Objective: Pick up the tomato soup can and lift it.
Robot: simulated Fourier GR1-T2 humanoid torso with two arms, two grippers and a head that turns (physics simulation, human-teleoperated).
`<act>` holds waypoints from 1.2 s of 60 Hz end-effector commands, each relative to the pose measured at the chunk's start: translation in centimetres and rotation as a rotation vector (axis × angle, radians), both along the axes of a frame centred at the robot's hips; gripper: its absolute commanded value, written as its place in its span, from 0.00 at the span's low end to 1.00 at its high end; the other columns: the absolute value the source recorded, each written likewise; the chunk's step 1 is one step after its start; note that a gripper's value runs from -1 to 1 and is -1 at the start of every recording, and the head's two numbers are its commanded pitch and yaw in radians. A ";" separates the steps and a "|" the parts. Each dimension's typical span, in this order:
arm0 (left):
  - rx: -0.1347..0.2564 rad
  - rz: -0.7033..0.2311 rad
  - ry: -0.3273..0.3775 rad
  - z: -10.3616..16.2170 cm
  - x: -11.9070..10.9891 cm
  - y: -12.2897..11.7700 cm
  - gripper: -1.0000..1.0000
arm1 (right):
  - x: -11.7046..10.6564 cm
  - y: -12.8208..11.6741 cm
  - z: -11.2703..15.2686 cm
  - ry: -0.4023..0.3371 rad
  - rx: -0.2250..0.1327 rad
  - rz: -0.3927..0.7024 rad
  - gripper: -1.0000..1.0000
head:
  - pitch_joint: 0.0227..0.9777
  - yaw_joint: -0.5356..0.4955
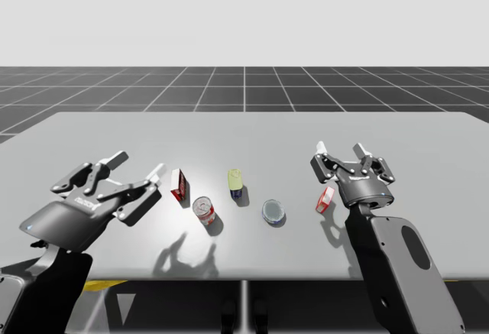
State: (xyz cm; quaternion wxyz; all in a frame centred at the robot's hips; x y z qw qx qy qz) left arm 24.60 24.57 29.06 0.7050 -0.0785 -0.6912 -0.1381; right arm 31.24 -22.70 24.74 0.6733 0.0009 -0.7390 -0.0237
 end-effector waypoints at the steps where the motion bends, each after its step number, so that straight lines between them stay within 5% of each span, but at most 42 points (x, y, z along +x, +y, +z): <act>1: 0.047 -0.095 0.038 0.4 -4.0 -0.8 0.00 | 0.0 -0.1 0.0 0.000 -0.002 -0.007 0.00 | 0.90 0.74; 15: 0.112 -0.160 0.096 -2.2 -6.7 -0.8 0.00 | 0.0 0.0 0.0 -0.005 -0.009 -0.012 0.00 | 0.89 0.74; 34: 0.078 -0.234 0.250 -7.9 -7.5 -1.7 0.00 | 0.0 0.1 0.0 -0.005 0.003 -0.009 0.00 | 0.89 0.74; 42: 0.025 -0.217 0.290 -10.6 -6.4 -2.4 0.00 | 0.0 0.0 0.1 -0.006 0.008 -0.008 0.00 | 0.89 0.74; 72: -0.029 -0.174 0.365 -14.0 -1.4 -5.9 0.00 | 0.0 0.0 0.1 -0.006 0.011 -0.003 0.00 | 0.90 0.73</act>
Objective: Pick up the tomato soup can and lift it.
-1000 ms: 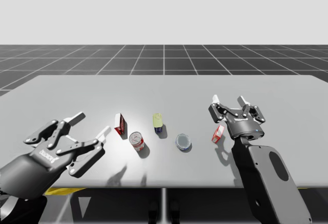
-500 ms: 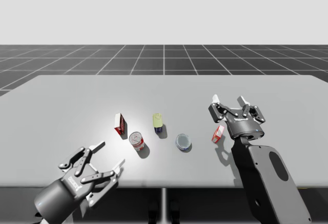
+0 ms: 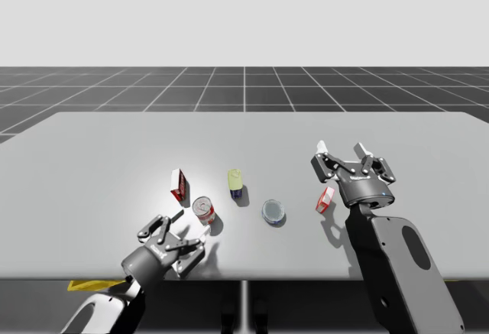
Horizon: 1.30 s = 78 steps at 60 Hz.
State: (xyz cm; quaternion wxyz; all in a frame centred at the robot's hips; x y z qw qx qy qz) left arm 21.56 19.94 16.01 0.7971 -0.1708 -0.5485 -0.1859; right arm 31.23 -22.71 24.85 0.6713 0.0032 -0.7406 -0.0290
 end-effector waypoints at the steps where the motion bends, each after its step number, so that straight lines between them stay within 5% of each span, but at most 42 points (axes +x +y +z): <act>1: -0.022 0.023 0.021 -0.9 1.7 -1.3 0.00 | 0.0 0.0 0.0 0.000 0.000 0.001 0.00 | 0.90 0.73; 31: 0.003 0.083 0.024 -1.5 4.0 -3.5 0.00 | 0.0 -0.2 0.1 -0.005 0.001 0.001 0.00 | 0.89 0.72; 33: 0.005 0.083 0.036 -1.5 3.9 -3.5 0.13 | 0.0 -0.2 0.1 -0.006 0.000 0.001 0.00 | 0.89 0.72; 34: 0.003 0.078 0.049 -1.6 3.9 -3.6 0.43 | 0.0 -0.2 0.1 -0.006 0.000 0.001 0.00 | 0.89 0.72; 36: 0.002 0.067 0.060 -1.6 3.8 -3.6 0.83 | 0.0 -0.2 0.1 -0.005 0.000 0.001 0.00 | 0.88 0.72; 37: 0.001 0.066 0.059 -1.6 3.7 -3.6 0.87 | 0.0 -0.2 0.1 -0.005 0.000 0.000 0.00 | 0.88 0.72; 45: 0.006 0.048 0.070 -1.7 3.5 -3.7 0.97 | 0.0 -0.2 0.1 -0.005 -0.001 -0.003 0.00 | 0.82 0.71; 62: 0.012 0.031 0.067 -1.9 3.3 -3.9 0.96 | 0.0 -0.3 0.2 -0.010 -0.001 -0.008 0.00 | 0.55 0.72; 78: 0.006 0.021 0.057 -1.8 3.2 -4.2 0.98 | -0.1 -0.4 0.2 -0.009 0.001 -0.010 0.00 | 0.45 0.74</act>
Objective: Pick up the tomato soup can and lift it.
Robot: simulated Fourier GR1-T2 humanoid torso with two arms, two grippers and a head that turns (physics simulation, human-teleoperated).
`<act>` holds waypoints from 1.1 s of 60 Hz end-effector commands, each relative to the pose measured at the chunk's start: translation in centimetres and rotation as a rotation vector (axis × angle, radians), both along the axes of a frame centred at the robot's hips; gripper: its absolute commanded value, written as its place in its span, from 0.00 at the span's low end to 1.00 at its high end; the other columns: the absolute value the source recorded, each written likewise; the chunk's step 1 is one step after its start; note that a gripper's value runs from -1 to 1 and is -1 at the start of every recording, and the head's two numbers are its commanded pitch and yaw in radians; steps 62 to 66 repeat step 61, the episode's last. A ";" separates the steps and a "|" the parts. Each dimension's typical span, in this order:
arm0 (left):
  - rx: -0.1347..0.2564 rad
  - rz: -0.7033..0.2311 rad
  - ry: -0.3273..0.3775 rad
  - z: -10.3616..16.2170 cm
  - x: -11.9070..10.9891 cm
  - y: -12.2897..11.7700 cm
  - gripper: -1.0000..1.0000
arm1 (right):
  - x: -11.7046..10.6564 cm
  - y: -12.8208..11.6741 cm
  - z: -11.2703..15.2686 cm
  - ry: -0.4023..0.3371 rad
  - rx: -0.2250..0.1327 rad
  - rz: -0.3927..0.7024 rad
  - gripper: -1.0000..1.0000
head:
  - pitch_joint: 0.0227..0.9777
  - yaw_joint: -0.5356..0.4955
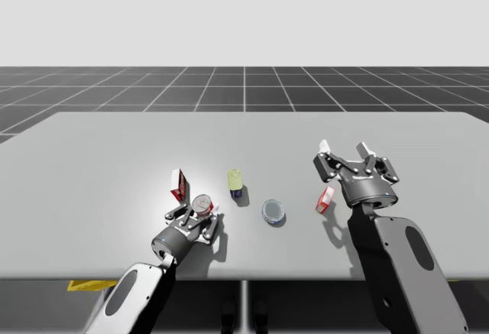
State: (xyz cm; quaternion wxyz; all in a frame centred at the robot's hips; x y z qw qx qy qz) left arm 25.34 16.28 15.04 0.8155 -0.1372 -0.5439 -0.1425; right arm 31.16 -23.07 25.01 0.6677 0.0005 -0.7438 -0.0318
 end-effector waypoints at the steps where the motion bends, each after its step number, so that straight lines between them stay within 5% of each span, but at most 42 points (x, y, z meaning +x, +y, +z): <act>1: -0.013 -0.089 0.026 -0.8 -0.5 -0.5 0.98 | 0.0 -0.1 0.0 0.000 0.001 -0.002 0.00 | 0.45 0.74; 19: 0.015 -0.136 -0.047 3.5 -1.1 -1.2 0.97 | 0.1 -0.2 -0.1 -0.001 -0.008 -0.007 0.00 | 0.45 0.74; 35: 0.097 -0.171 -0.199 9.4 -0.6 -1.8 0.97 | 0.2 -0.3 0.0 -0.004 -0.010 -0.008 0.00 | 0.45 0.73; 61: 0.166 -0.138 -0.468 18.4 1.3 -1.9 1.00 | 0.2 -0.4 0.0 -0.003 -0.010 -0.009 0.00 | 0.44 0.72; 66: 0.166 -0.138 -0.468 18.4 1.3 -1.9 1.00 | 0.2 -0.4 0.0 -0.003 -0.010 -0.009 0.00 | 0.44 0.72</act>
